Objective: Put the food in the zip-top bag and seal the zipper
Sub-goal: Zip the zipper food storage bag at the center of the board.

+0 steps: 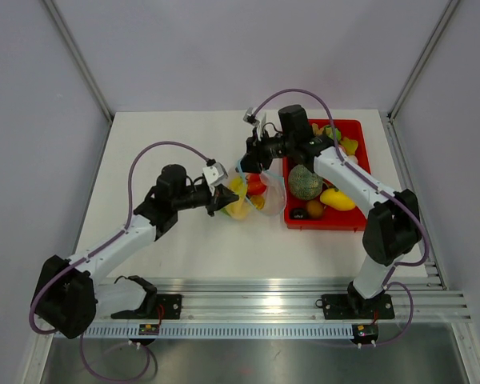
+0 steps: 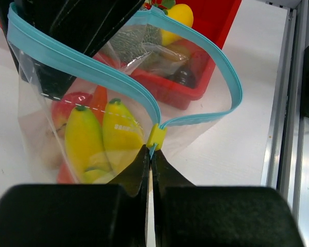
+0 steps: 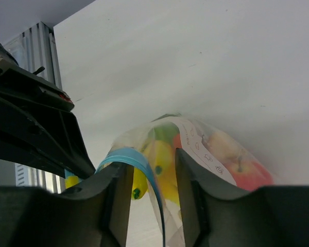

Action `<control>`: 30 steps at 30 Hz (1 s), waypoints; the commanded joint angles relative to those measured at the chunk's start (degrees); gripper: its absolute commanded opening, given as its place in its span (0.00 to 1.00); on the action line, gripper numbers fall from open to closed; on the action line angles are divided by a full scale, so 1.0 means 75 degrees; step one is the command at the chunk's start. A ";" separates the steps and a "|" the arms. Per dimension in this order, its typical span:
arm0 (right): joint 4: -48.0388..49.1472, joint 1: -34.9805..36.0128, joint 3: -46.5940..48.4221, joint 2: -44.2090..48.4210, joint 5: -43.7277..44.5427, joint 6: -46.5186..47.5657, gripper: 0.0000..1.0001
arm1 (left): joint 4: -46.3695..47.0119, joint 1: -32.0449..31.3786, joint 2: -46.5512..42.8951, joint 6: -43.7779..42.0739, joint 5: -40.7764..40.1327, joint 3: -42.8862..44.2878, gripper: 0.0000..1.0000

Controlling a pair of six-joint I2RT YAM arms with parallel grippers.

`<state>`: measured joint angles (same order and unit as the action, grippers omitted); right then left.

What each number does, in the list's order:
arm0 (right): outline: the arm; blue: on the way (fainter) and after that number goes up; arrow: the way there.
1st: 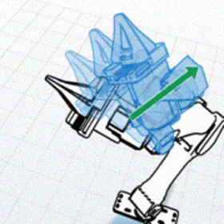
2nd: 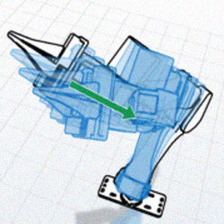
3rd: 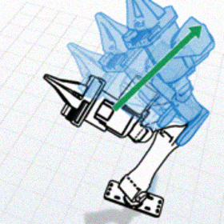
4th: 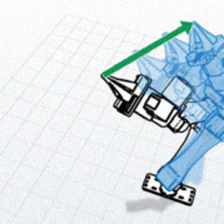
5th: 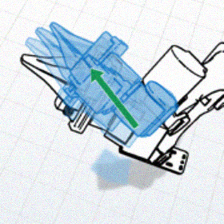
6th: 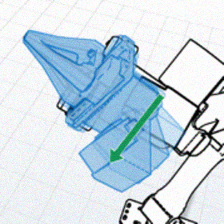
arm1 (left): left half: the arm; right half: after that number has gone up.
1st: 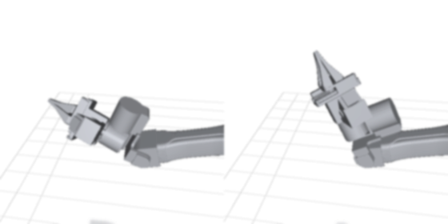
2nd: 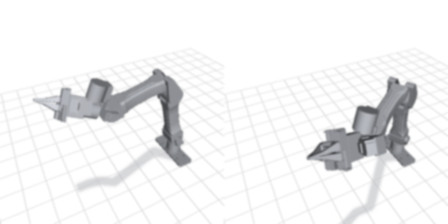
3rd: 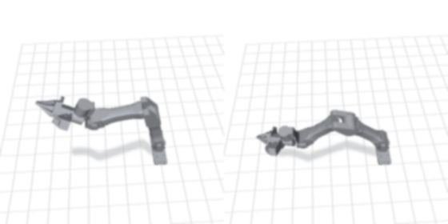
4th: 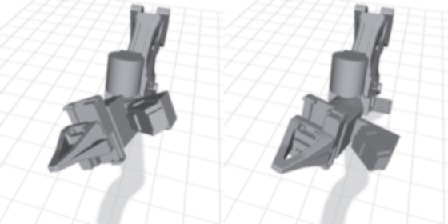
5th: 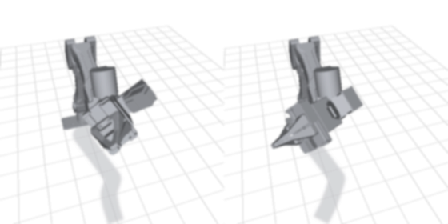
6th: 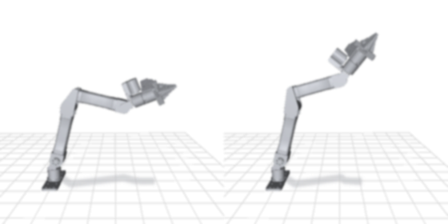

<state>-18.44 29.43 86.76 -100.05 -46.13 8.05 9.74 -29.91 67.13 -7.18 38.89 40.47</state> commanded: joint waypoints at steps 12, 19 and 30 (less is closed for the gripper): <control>0.0369 -0.0080 -0.0808 0.2780 0.1826 0.2184 0.68 | -0.1216 0.0671 -0.0479 -0.1152 0.1891 0.1459 0.00; 0.0233 -0.0010 -0.0858 0.3298 -0.0141 0.3051 0.65 | -0.1040 0.1199 -0.0432 -0.1000 0.2536 0.1694 0.00; -0.1582 0.0763 0.0886 0.1939 -0.0564 0.4198 0.63 | -0.1005 0.1410 -0.0338 -0.0765 0.3052 0.1858 0.00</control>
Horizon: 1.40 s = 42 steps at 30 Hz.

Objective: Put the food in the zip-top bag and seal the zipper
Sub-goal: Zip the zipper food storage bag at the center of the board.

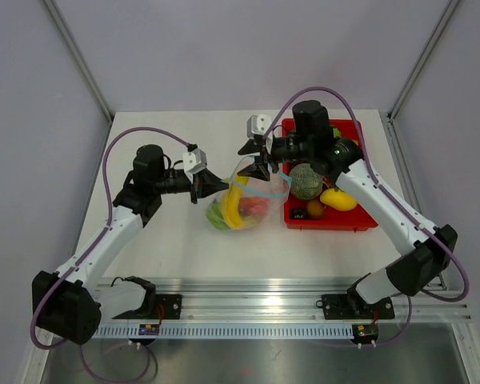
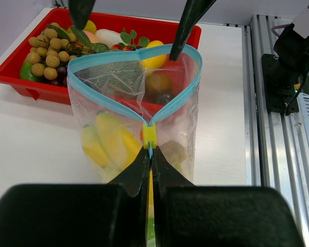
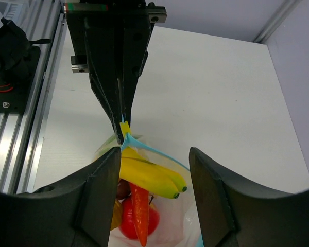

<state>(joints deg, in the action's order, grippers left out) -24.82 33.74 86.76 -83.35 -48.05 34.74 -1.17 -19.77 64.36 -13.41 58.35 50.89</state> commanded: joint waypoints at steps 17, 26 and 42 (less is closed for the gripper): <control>-0.2129 0.0529 0.1756 -0.1437 -0.0811 0.1122 0.52 | 0.0238 0.0175 0.0079 -0.0087 0.0576 0.0574 0.00; -0.1871 0.0740 0.1943 -0.1730 -0.0952 0.0770 0.44 | 0.0179 0.0163 0.0103 -0.0146 0.0529 0.0574 0.00; -0.1402 0.0822 0.1569 -0.1684 -0.0543 0.0337 0.00 | 0.0003 0.0222 0.0185 -0.0040 0.0459 0.0632 0.00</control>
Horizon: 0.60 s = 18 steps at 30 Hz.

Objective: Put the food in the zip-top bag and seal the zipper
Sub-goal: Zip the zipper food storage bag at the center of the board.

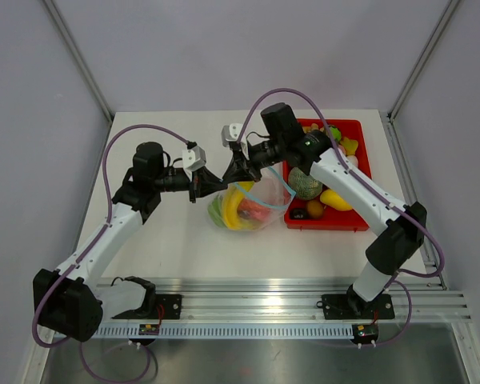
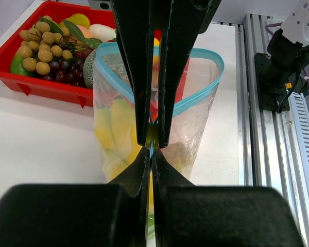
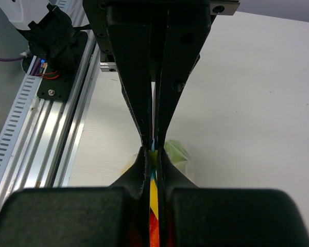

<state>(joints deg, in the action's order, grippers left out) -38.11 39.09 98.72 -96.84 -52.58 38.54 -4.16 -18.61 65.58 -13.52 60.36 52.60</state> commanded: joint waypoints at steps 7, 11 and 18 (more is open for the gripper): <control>0.0873 0.0096 -0.1056 0.0945 0.0623 -0.0276 0.00 | 0.0520 0.0184 -0.0213 0.0091 0.0050 0.0206 0.00; 0.0991 0.0096 -0.1618 0.1298 0.0857 -0.0358 0.00 | 0.0520 0.0196 -0.0225 0.0045 0.0108 0.0182 0.00; 0.1343 0.0096 -0.2182 0.1673 0.1163 -0.0604 0.00 | 0.0520 0.0196 -0.0248 0.0056 0.0097 0.0147 0.00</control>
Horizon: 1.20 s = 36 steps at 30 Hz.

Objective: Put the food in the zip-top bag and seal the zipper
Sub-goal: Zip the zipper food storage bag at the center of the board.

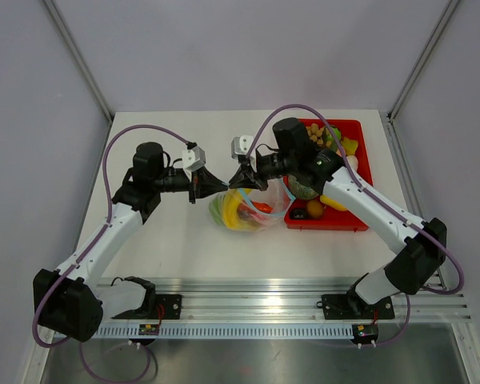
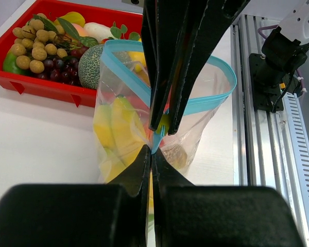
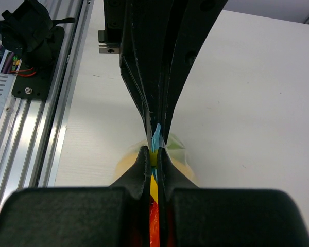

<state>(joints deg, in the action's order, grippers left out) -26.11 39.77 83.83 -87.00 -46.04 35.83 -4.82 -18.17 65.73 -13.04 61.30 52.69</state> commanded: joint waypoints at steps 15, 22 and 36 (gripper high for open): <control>-0.0140 -0.0287 -0.0198 0.0199 0.0291 -0.0418 0.00 | 0.0022 0.0197 -0.0281 -0.0126 -0.0005 0.0275 0.49; -0.0024 -0.0287 0.0166 0.0022 0.0092 -0.0571 0.00 | 0.0080 0.0126 -0.0351 -0.0195 -0.0251 0.0206 0.65; 0.0036 -0.0275 0.0459 -0.0142 -0.0107 -0.0794 0.00 | 0.0502 -0.0694 0.0387 0.0215 -0.0685 0.0557 0.48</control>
<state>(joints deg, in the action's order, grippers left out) -27.35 37.85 84.23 -88.16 -44.69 30.76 -4.38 -22.98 67.61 -11.79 56.31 54.02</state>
